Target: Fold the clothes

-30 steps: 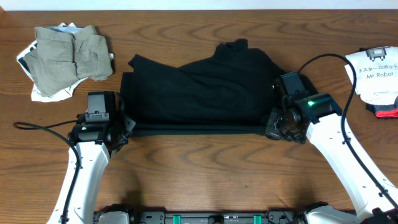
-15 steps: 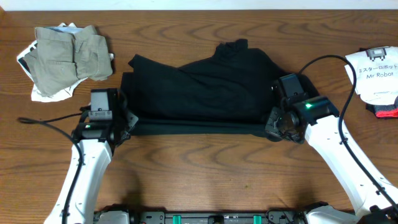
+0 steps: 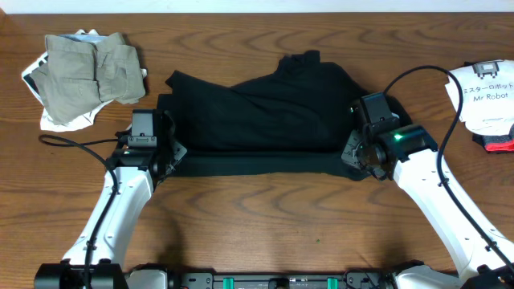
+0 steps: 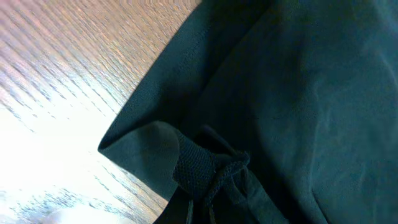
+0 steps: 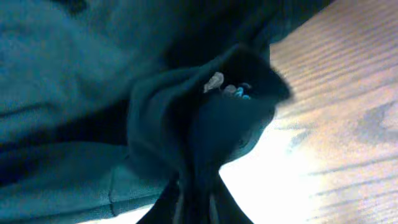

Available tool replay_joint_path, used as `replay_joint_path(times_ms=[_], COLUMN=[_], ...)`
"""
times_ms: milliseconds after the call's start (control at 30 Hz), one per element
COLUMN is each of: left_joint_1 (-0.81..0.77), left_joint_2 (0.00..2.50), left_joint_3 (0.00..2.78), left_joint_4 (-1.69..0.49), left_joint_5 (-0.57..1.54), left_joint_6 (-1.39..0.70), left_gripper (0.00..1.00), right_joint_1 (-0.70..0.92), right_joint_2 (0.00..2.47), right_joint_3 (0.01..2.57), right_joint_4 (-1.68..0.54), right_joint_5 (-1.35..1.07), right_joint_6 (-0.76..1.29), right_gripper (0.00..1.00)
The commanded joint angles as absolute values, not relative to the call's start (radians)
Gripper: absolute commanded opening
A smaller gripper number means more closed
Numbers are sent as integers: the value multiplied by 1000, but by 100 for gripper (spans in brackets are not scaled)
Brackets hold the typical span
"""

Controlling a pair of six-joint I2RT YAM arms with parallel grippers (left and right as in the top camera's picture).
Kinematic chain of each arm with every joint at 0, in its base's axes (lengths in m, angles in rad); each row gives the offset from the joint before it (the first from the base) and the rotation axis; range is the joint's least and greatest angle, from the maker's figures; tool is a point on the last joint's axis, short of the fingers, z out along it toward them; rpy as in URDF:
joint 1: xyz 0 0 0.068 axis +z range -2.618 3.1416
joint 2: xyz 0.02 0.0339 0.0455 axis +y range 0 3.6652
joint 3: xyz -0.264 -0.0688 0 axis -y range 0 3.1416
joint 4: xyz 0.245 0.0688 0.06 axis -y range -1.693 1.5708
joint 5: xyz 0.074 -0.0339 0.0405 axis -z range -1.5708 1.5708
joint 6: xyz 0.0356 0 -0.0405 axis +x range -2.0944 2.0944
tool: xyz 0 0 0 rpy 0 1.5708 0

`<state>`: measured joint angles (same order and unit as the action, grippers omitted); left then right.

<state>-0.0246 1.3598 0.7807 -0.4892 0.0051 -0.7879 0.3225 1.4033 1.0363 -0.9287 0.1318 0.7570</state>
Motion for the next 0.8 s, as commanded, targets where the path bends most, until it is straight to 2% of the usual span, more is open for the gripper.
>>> replay_joint_path(times_ms=[0, 100, 233, 433, 767], left_joint_1=[-25, -25, -25, -25, -25], left_joint_2=[1365, 1365, 1365, 1365, 1365], left_joint_3=[798, 798, 798, 798, 798], left_joint_4=[-487, -483, -480, -453, -439], left_joint_5=[-67, -84, -103, -103, -102], left_joint_6=[-765, -755, -754, -710, -710], left_gripper=[7, 8, 8, 8, 8], right_joint_1=[312, 312, 312, 312, 315], right_joint_2=[1405, 1426, 1462, 1478, 1478], right_joint_3=[1031, 1031, 1031, 1031, 1031], right_joint_4=[-923, -920, -913, -897, -890], right_joint_5=[184, 184, 189, 198, 115], right_joint_6=[770, 770, 770, 770, 769], right_gripper=[15, 27, 28, 23, 25])
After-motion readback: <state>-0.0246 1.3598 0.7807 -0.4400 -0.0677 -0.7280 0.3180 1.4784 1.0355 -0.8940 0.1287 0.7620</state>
